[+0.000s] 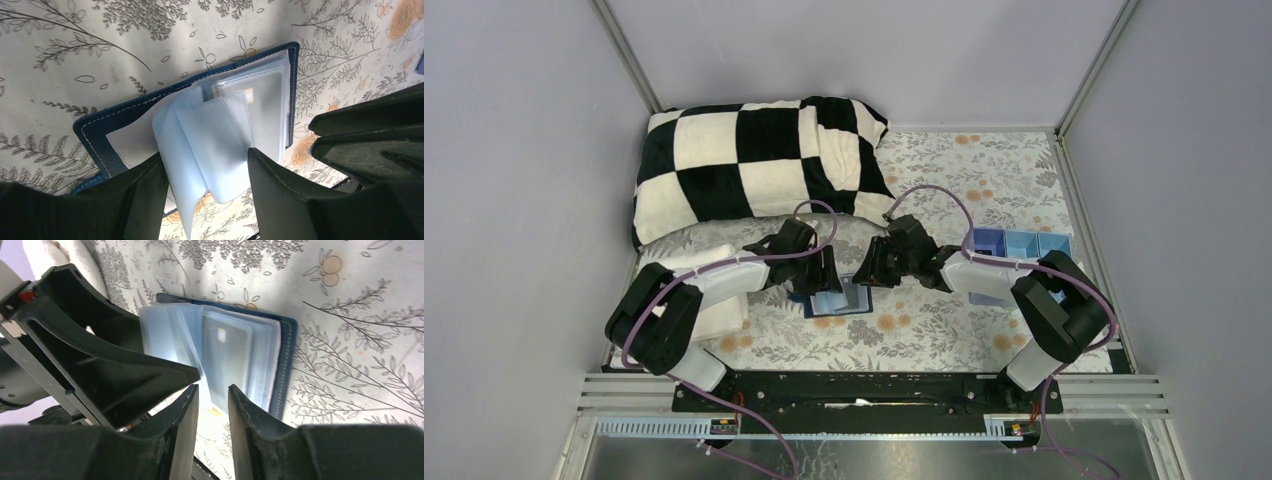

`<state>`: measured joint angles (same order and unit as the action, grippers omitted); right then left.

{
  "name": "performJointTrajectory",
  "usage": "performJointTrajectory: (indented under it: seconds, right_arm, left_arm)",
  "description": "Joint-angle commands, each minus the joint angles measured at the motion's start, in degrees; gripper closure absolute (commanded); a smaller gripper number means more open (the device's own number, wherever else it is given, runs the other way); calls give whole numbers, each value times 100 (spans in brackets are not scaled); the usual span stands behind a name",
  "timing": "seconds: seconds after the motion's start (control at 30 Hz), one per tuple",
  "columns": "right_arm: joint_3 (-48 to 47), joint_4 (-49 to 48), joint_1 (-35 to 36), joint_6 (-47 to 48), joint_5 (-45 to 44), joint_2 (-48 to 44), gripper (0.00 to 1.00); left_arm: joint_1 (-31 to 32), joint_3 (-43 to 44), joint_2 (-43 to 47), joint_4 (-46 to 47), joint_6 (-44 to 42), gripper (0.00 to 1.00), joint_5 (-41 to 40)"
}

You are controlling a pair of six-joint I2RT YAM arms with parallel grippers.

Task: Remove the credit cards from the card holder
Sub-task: Remove the credit card from the card holder.

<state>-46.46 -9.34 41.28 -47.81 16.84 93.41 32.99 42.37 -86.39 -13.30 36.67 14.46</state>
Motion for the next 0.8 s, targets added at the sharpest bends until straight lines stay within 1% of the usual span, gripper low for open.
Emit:
performJointTrajectory:
  seconds: [0.0, 0.13, 0.23, 0.33, 0.43, 0.53, 0.67, 0.77]
  right_arm:
    - [60, 254, 64, 180, -417, -305, 63]
    - [9, 459, 65, 357, -600, -402, 58]
    - [-32, 487, 67, 424, -653, -523, 59]
    - [-162, 445, 122, 475, -556, -503, 62]
    - [-403, 401, 271, 531, -387, -253, 66]
    - [-591, 206, 419, 475, -127, 69, 70]
    - [-842, 86, 514, 423, 45, 475, 70]
    - [-948, 201, 513, 417, -63, 737, 71]
  left_arm:
    - [-167, -55, 98, -295, 32, 37, -531]
    - [-267, -89, 338, -471, 101, 37, -689]
    - [-356, -63, 524, -674, 165, 37, -865]
    - [-436, -94, 751, -769, 233, 38, -967]
    - [-498, -95, 926, -808, 216, 39, -954]
    - [-534, -78, 921, -831, 143, 39, -925]
    - [-544, -35, 848, -894, 47, 39, -875]
    - [-553, -38, 746, -928, -4, 39, -919]
